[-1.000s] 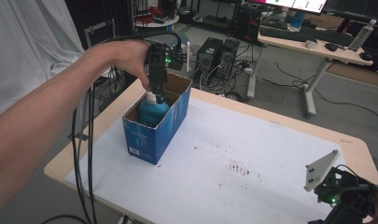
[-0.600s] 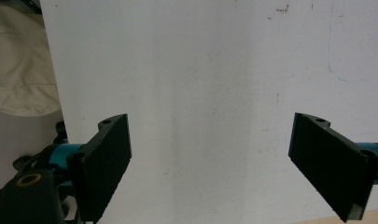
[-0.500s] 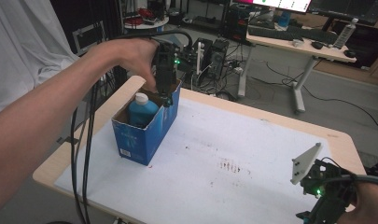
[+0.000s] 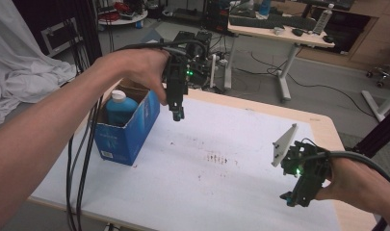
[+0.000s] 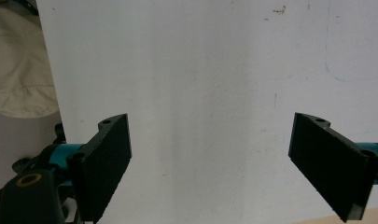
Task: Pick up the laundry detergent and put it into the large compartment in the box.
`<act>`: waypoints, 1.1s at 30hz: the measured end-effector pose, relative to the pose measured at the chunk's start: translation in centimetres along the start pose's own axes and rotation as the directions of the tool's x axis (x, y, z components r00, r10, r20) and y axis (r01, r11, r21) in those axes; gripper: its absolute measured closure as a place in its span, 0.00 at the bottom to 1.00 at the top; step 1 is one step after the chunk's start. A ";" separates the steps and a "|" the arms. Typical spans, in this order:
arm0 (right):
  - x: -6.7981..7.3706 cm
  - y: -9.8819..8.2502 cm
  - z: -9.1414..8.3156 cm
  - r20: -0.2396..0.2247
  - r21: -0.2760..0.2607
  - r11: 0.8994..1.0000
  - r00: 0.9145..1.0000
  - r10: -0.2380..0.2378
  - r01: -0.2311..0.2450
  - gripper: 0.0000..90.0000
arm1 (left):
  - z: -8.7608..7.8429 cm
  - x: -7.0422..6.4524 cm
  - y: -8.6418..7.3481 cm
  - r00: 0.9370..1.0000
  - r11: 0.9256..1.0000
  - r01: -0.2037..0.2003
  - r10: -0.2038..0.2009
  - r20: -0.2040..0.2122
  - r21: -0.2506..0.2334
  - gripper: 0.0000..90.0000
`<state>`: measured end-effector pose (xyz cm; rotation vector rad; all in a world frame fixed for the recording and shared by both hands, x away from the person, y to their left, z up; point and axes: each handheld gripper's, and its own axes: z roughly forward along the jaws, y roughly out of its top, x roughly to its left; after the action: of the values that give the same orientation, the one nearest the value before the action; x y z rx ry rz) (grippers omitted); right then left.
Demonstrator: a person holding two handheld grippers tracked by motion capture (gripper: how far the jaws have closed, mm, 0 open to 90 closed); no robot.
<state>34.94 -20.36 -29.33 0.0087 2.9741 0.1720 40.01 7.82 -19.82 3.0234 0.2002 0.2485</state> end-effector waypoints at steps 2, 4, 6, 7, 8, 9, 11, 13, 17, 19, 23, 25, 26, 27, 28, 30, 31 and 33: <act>0.0 0.0 0.0 0.000 -0.004 1.000 1.000 0.006 -0.006 0.14 | 0.8 -0.7 1.1 1.000 1.000 -0.027 0.027 -0.004 -0.003 0.18; 0.0 0.0 0.0 0.000 -0.004 1.000 1.000 0.010 -0.010 0.14 | 1.6 -1.4 1.9 0.999 0.999 -0.054 0.054 -0.001 -0.009 0.18; 0.0 0.0 0.1 0.006 -0.005 1.000 1.000 0.011 -0.011 0.14 | 2.6 -2.1 2.7 0.996 0.996 -0.084 0.084 0.002 -0.005 0.18; 0.0 0.1 0.1 -0.001 -0.003 1.000 1.000 0.017 -0.017 0.14 | 3.0 -2.4 3.0 0.996 0.996 -0.090 0.090 0.006 0.000 0.18; 0.0 0.1 0.1 -0.002 -0.005 1.000 1.000 0.016 -0.016 0.14 | 3.4 -2.7 3.3 0.995 0.995 -0.098 0.098 0.010 0.003 0.18; 0.0 0.1 0.1 0.005 -0.002 1.000 1.000 0.016 -0.016 0.14 | 3.8 -2.9 3.6 0.995 0.995 -0.101 0.101 0.010 -0.001 0.18; 0.1 0.1 0.1 0.009 -0.006 1.000 1.000 0.018 -0.018 0.14 | 4.3 -3.3 3.9 0.994 0.994 -0.105 0.105 0.017 -0.010 0.18; 0.1 0.1 0.1 0.008 -0.010 1.000 1.000 0.016 -0.016 0.14 | 4.9 -3.7 4.2 0.994 0.994 -0.108 0.109 0.021 -0.017 0.18; 0.1 0.1 0.1 0.012 -0.011 1.000 1.000 0.028 -0.028 0.14 | 5.8 -4.2 4.5 0.994 0.994 -0.105 0.106 0.023 -0.023 0.18; 0.1 0.1 0.0 0.013 -0.009 0.999 0.999 0.034 -0.034 0.14 | 6.4 -4.4 4.6 0.995 0.995 -0.102 0.103 0.018 -0.018 0.18; 0.1 0.1 0.1 0.022 -0.010 0.999 0.999 0.036 -0.036 0.14 | 8.0 -4.7 4.6 0.995 0.995 -0.098 0.098 0.015 0.000 0.18; 0.1 0.2 0.1 0.024 -0.010 0.999 0.999 0.038 -0.038 0.14 | 8.8 -4.9 4.6 0.995 0.995 -0.098 0.098 0.020 0.013 0.18; 0.1 0.2 0.1 0.024 -0.008 0.999 0.999 0.039 -0.039 0.14 | 9.1 -5.0 4.6 0.995 0.995 -0.100 0.100 0.021 0.018 0.18; 0.1 0.2 0.2 0.026 -0.006 0.999 0.999 0.039 -0.039 0.14 | 9.4 -5.1 4.6 0.995 0.995 -0.098 0.097 0.024 0.019 0.18; 0.0 0.2 0.2 0.024 -0.005 0.999 0.999 0.038 -0.038 0.14 | 9.7 -5.1 4.5 0.995 0.995 -0.097 0.097 0.028 0.018 0.18; 0.0 0.3 0.3 0.025 0.000 0.999 0.999 0.041 -0.041 0.14 | 10.2 -5.2 4.4 0.995 0.996 -0.092 0.091 0.034 0.016 0.18; 0.0 0.4 0.4 0.026 0.000 0.999 0.999 0.039 -0.039 0.14 | 10.4 -5.2 4.3 0.995 0.996 -0.091 0.090 0.036 0.013 0.18; 0.0 0.5 0.5 0.023 0.001 0.999 0.999 0.035 -0.035 0.14 | 10.8 -5.3 4.2 0.995 0.996 -0.087 0.087 0.040 0.018 0.18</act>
<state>35.06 -19.83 -29.79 0.0626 2.9521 0.1730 37.21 1.93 -30.75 3.0575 0.0681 0.1944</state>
